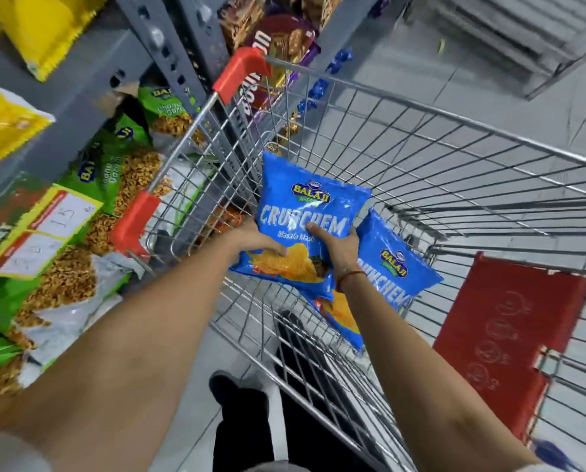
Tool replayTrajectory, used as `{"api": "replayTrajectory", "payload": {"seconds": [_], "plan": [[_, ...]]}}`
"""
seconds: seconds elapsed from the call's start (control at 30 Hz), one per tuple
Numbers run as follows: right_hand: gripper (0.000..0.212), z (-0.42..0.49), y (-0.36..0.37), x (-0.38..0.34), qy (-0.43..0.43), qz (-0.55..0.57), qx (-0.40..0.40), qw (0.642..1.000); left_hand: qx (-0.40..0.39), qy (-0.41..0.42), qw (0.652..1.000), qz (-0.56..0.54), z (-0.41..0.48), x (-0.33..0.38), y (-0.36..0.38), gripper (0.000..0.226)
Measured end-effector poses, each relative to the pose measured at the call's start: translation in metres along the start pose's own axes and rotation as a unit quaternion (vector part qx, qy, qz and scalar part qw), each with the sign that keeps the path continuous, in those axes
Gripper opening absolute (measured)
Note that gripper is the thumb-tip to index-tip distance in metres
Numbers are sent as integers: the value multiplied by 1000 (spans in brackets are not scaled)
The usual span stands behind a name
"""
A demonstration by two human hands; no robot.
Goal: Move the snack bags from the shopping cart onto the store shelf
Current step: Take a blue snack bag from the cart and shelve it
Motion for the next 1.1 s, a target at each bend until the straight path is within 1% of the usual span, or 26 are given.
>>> {"api": "replayTrajectory", "payload": {"seconds": [0.07,0.17,0.2,0.23,0.27,0.3,0.33,0.4,0.43,0.47,0.5,0.53,0.57,0.63,0.67,0.7,0.83,0.93,1.03,1.1], "plan": [[80,-15,-1,-14,-10,1,-4,1000,9,17,1000,-2,-11,10,-5,70],[79,-40,-6,-44,-42,-5,-6,999,26,54,998,31,-37,34,-15,82],[88,-51,-8,-56,-50,-4,-5,999,35,68,996,44,-47,42,-20,84],[95,-63,-8,-69,-62,0,-10,998,45,92,994,50,-58,52,-25,81],[96,-74,-8,-83,-77,5,-19,997,51,117,991,50,-71,64,-29,75],[91,-89,-7,-98,-94,7,-29,995,54,143,987,42,-85,76,-32,68],[82,-103,-6,-114,-114,6,-38,993,56,168,984,23,-99,88,-35,63],[56,-132,-3,-146,-159,10,-55,986,63,223,973,-14,-128,114,-43,55],[44,-148,-1,-162,-181,19,-64,981,75,244,967,-26,-142,126,-49,57],[36,-163,1,-177,-200,28,-74,977,86,263,960,-33,-154,137,-55,62],[34,-180,3,-192,-219,37,-83,971,99,284,953,-36,-169,150,-61,74],[35,-197,5,-207,-238,44,-91,966,113,306,944,-36,-183,163,-69,88],[41,-215,8,-221,-256,51,-102,960,124,329,935,-37,-198,176,-76,95],[54,-252,14,-249,-291,60,-125,947,134,372,917,-48,-232,202,-87,89],[55,-271,17,-263,-312,57,-133,939,139,391,908,-52,-250,214,-93,83],[54,-290,21,-278,-334,54,-138,931,148,408,900,-51,-268,226,-99,80],[55,-369,33,-327,-413,56,-168,893,194,480,855,-35,-351,272,-122,82],[53,-428,43,-357,-470,65,-182,861,233,532,814,-20,-416,298,-138,78],[43,-491,56,-384,-524,83,-204,823,276,576,769,-13,-481,316,-155,67],[44,-531,68,-398,-554,88,-228,796,307,603,736,-12,-523,323,-167,68]]}}
Point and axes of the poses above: each hand's wrist, its own z-axis towards the middle knuckle, its own y-axis out of the palm, x = y × z, the point moved 10 cm from there along z, towards the middle knuckle, and after that the axes turned 8 degrees about y, right-handed, at the moved point
